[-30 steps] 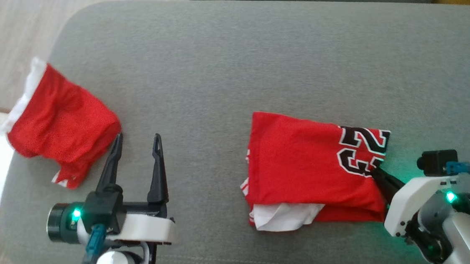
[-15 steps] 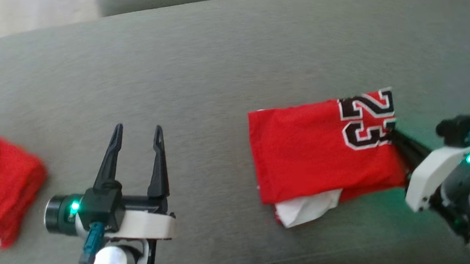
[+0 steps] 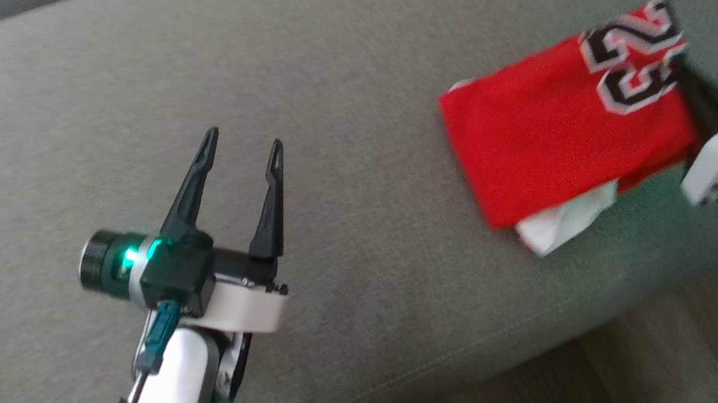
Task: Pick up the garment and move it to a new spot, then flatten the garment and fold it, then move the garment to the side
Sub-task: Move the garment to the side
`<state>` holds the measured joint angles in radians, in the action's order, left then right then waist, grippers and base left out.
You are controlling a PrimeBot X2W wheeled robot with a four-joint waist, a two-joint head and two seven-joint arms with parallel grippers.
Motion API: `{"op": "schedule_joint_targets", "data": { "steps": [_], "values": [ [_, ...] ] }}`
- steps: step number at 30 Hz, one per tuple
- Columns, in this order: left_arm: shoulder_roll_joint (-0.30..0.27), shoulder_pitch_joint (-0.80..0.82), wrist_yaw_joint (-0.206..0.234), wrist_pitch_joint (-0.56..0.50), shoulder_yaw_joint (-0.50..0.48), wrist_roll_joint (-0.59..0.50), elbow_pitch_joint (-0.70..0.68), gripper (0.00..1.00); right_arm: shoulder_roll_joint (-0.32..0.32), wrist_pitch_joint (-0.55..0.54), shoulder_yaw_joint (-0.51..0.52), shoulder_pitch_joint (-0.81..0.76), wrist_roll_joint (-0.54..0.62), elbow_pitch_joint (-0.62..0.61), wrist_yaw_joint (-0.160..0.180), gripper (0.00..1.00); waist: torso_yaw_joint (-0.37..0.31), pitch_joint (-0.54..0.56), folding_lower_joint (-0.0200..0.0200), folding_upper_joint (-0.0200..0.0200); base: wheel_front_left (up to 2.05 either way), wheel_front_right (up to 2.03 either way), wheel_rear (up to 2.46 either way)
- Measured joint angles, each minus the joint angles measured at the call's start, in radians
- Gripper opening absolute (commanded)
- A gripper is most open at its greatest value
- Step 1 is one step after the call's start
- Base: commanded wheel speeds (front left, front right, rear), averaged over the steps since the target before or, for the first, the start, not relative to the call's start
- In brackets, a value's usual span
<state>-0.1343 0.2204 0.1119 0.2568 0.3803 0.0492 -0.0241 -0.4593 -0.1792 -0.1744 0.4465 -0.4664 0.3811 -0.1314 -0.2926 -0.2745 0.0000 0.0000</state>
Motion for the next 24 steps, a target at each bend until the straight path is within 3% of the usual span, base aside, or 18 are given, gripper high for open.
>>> {"op": "schedule_joint_targets", "data": {
  "steps": [12,23,24],
  "values": [
    [-0.014,0.118,-0.043,0.0,0.059,-0.041,0.024,1.0,-0.024,0.092,0.126,0.109,0.049,0.141,0.0,0.0,-0.08,-0.139,0.0,0.0,0.0,0.0,0.0],
    [-0.008,0.203,-0.06,0.0,0.089,-0.055,0.03,1.0,-0.023,0.187,0.151,0.239,0.132,0.378,0.0,0.0,-0.035,-0.215,0.0001,0.0,0.0,0.0,0.0],
    [-0.008,0.203,-0.059,0.0,0.089,-0.055,0.032,1.0,-0.023,0.202,0.152,0.249,0.138,0.398,0.0,0.09,-0.028,-0.219,0.0001,0.0,0.0,0.0,0.0]
  ]
}}
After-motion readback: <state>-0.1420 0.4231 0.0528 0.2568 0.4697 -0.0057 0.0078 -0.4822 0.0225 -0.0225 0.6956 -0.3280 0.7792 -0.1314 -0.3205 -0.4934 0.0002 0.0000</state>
